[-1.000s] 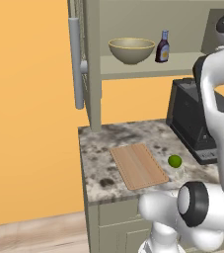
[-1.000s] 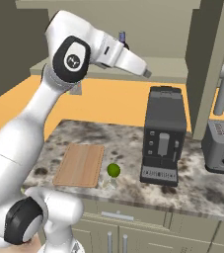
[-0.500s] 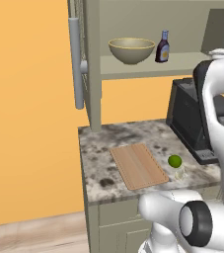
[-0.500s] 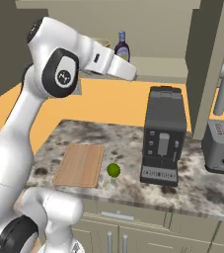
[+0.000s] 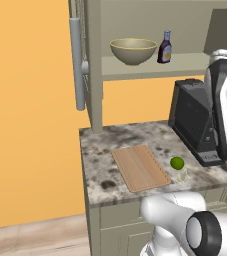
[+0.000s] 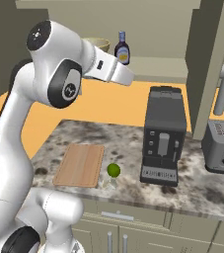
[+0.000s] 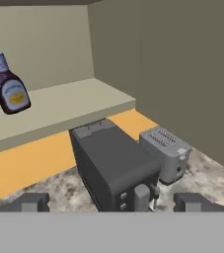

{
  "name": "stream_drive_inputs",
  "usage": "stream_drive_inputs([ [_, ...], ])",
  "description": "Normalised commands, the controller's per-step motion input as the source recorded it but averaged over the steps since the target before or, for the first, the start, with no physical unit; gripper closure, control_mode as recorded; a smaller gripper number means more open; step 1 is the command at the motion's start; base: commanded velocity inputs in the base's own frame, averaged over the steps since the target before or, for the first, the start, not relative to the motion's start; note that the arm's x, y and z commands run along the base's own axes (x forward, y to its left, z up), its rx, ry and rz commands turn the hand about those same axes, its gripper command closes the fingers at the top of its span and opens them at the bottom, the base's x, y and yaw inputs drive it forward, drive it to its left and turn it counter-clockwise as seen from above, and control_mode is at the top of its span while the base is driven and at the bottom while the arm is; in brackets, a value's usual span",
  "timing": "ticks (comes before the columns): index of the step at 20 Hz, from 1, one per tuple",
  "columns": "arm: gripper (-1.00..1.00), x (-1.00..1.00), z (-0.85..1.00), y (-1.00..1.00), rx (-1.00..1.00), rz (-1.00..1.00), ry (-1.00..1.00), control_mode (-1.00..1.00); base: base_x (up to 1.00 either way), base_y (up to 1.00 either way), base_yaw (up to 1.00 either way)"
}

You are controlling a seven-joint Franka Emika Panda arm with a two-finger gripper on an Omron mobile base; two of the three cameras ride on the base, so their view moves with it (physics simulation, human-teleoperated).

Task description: Open the cabinet. Place the bowl and condiment on the counter. Then place the lime and garlic on the cutting board.

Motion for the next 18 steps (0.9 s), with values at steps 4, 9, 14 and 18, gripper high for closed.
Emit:
stream_drive_inputs([
  [4, -1.00, -0.04, -0.03, 0.52, -0.03, 0.19, 0.02, -1.00, 0.00, 0.00, 0.00],
  [9, -1.00, -0.12, 0.00, -0.03, -0.01, 0.04, -0.04, -1.00, 0.00, 0.00, 0.00],
  [14, -1.00, -0.01, 0.00, 0.01, 0.00, 0.10, 0.00, -1.00, 0.00, 0.00, 0.00],
  [18, -1.00, 0.00, 0.02, 0.06, 0.00, 0.18, 0.00, -1.00, 0.00, 0.00, 0.00],
])
